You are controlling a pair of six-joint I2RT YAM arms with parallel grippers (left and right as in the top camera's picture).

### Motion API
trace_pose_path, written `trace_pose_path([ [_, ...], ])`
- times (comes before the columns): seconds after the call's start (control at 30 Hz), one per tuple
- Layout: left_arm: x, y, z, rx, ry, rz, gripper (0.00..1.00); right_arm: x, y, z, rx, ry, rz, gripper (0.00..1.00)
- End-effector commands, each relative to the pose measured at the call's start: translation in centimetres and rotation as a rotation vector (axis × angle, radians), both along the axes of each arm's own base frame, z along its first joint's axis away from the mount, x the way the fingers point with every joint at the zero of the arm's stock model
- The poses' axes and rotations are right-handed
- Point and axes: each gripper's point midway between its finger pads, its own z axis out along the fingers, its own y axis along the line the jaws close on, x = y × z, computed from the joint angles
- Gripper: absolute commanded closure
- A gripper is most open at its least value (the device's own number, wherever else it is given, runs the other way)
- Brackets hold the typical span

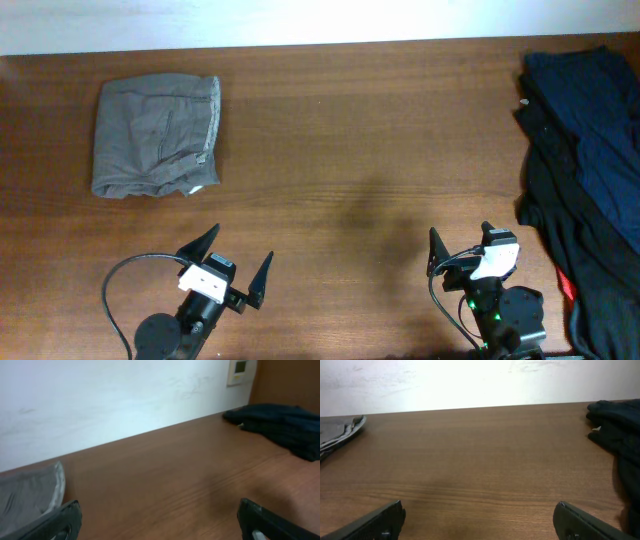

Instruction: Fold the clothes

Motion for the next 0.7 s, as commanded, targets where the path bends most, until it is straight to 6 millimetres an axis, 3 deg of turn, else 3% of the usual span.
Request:
trace_pose_path([
  [0.0,0.3,0.4,-2.3,-0.001,0.022,0.027,0.01,0.0,-0.1,-0.2,-0.005,-0.001,-0.001,0.01],
  [0.1,0.5,0.3,-3.9,0.008,0.050,0.027,0.01,0.0,-0.1,-0.2,-0.005,-0.001,-0.001,0.01],
  [0.67,0.6,0.3,-3.7,0.004,0.036,0.027,0.01,0.0,-0.1,-0.2,-0.005,-0.001,-0.001,0.01],
])
